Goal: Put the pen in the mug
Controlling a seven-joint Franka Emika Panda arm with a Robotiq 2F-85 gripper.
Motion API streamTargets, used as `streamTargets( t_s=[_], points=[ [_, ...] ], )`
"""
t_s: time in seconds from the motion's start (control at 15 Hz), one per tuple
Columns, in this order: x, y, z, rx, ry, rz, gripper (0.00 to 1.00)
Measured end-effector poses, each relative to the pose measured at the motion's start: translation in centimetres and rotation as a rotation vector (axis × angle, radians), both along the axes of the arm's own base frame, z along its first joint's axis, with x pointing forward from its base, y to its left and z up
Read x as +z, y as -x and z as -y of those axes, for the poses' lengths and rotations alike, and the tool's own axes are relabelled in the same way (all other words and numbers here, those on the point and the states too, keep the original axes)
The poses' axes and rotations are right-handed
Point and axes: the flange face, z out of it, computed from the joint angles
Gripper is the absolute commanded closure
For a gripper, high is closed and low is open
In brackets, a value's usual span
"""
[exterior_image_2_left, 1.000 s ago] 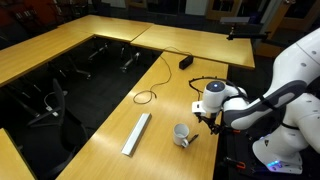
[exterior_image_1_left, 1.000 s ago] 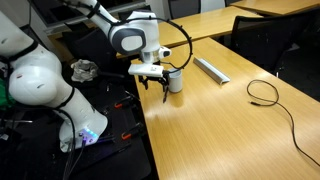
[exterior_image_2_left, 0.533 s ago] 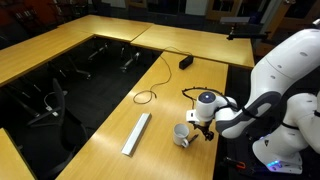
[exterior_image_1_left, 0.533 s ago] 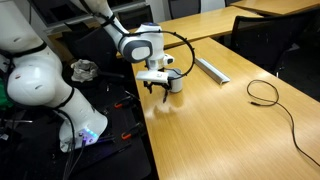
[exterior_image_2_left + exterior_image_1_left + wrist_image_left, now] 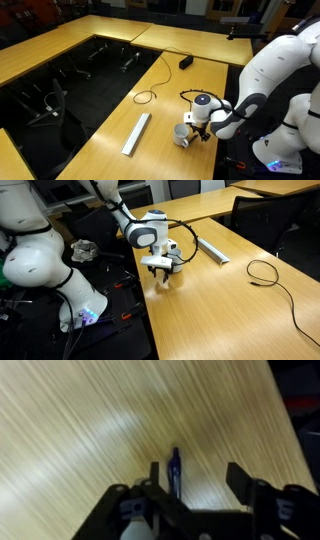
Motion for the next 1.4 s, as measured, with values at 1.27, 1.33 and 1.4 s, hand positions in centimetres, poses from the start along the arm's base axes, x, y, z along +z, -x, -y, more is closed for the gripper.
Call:
streamTargets(
  t_s=[1.27, 1.33, 1.4],
  points=[
    [-1.2, -1.4, -1.2, 0.119, 0.044, 0.015, 0.96],
    [-0.8, -1.3, -1.2, 0.127, 0.056, -0.003, 0.96],
    [-0.1, -1.2, -1.2, 0.133, 0.068, -0.025, 0.96]
  ],
)
